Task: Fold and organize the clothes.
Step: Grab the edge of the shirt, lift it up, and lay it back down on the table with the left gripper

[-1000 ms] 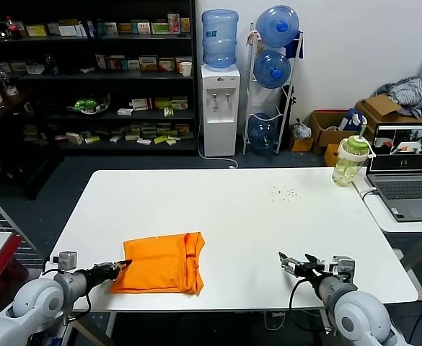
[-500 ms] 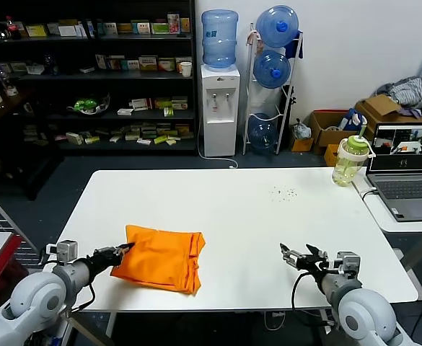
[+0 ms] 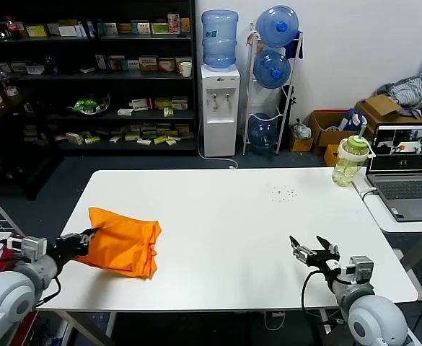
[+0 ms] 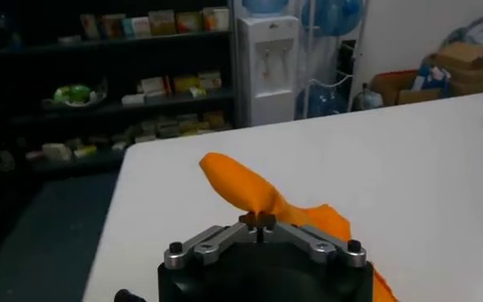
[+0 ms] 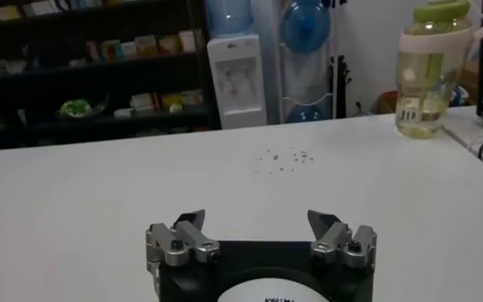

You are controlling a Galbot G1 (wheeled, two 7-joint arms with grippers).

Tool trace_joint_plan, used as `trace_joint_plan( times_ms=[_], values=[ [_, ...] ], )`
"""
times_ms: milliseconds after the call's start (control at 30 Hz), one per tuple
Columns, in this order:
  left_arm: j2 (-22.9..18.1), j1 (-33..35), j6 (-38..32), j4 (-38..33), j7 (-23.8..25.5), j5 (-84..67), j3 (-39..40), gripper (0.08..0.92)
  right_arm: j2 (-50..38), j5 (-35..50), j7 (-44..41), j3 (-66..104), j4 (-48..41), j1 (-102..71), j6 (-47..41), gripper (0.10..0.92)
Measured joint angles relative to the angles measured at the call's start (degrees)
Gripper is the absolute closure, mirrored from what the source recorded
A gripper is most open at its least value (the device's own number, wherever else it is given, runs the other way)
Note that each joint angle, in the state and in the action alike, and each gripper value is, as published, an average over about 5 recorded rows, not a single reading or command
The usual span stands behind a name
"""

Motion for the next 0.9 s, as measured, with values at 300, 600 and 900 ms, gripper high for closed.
trace_joint_plan(
  times_ms=[300, 600, 900],
  values=[
    [5.92, 2.74, -2.1, 7.28, 3.15, 2.75, -3.38, 0.903, 0.37, -1.95, -1.02, 0.31, -0.55, -0.49, 1.67, 0.203],
    [12.34, 1.92, -3.61, 13.89, 5.28, 3.98, -2.91, 0.903, 0.71, -2.95, -1.45, 0.5, -0.94, -0.82, 2.3, 0.203],
    [14.32, 2.05, -3.28, 14.63, 4.26, 2.52, -1.79, 0.903, 1.44, -3.8, -1.29, 0.11, -0.95, -0.72, 2.09, 0.203]
  ],
)
